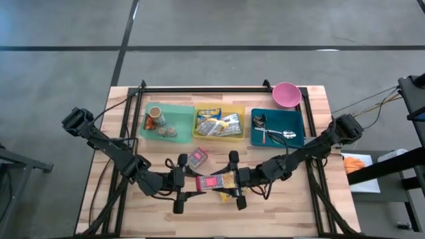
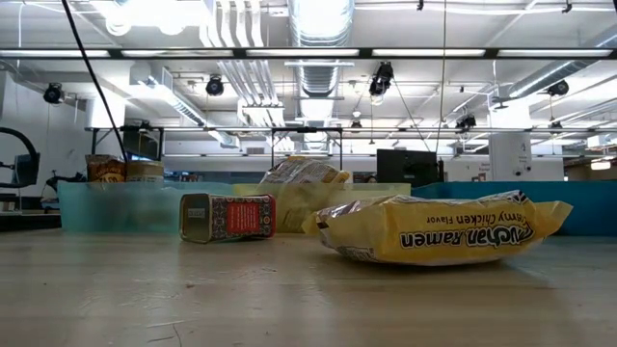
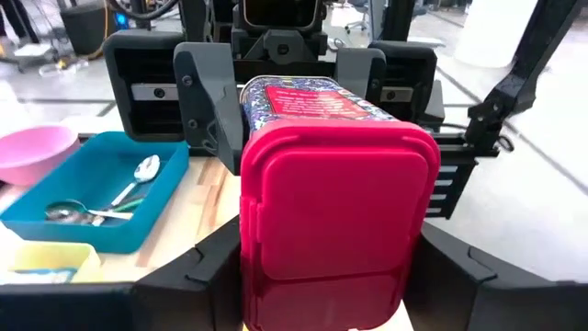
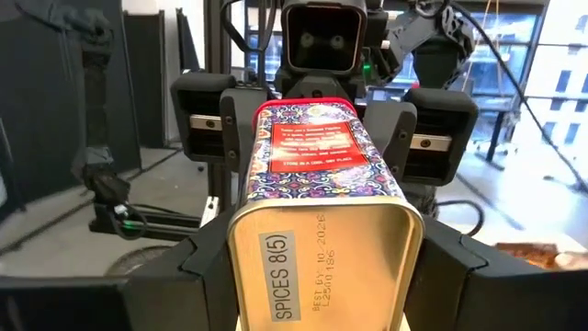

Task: Pick & Place Food Item
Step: Put the red seasoning can into the green bin

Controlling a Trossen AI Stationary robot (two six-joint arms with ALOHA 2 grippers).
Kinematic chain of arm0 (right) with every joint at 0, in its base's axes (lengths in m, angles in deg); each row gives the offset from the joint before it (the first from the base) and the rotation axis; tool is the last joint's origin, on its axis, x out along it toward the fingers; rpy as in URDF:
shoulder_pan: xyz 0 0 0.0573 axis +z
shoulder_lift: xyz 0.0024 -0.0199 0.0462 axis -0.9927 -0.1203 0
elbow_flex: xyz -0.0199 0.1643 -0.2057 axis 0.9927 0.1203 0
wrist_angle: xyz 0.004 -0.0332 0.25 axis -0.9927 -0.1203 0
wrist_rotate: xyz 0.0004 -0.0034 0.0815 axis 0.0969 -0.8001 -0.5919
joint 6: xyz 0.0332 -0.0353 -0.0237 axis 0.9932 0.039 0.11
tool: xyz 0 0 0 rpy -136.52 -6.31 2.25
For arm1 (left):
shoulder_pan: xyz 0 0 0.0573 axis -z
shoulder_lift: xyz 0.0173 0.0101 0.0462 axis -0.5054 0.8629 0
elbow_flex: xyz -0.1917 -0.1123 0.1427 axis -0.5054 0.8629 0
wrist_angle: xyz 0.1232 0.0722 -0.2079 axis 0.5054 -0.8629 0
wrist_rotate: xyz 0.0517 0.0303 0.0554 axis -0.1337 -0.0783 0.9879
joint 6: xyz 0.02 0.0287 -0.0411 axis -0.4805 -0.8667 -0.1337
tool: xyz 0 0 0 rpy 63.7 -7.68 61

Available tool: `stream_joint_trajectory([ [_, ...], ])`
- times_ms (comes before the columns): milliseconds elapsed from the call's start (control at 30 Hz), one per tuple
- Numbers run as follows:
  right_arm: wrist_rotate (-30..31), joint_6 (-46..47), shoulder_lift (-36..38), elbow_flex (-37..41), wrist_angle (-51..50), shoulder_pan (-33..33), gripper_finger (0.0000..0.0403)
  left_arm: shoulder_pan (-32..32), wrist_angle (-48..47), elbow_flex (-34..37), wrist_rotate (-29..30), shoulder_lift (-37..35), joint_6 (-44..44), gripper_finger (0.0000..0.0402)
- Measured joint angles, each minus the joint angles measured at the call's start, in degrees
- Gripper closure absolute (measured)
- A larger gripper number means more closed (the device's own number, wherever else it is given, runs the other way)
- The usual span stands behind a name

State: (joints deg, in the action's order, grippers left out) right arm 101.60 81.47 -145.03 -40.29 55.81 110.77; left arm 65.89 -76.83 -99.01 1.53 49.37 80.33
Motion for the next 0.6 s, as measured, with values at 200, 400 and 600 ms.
stream_joint_trajectory([
  [200, -0.1, 5.8, 0.0, 0.0, -0.2, -0.2, 0.0071, -0.1, -1.3, 0.0, 0.0, 0.0, 3.4, 0.0185],
  [400, 1.8, 7.2, 0.0, 0.0, -0.4, -0.3, 0.0026, -0.1, -4.5, 0.0, 0.5, -0.2, 8.4, 0.0185],
  [600, 6.2, 7.3, 0.2, 0.0, -4.3, -0.5, 0.0067, -0.3, -12.1, 0.0, 2.8, -2.0, 18.1, 0.0185],
])
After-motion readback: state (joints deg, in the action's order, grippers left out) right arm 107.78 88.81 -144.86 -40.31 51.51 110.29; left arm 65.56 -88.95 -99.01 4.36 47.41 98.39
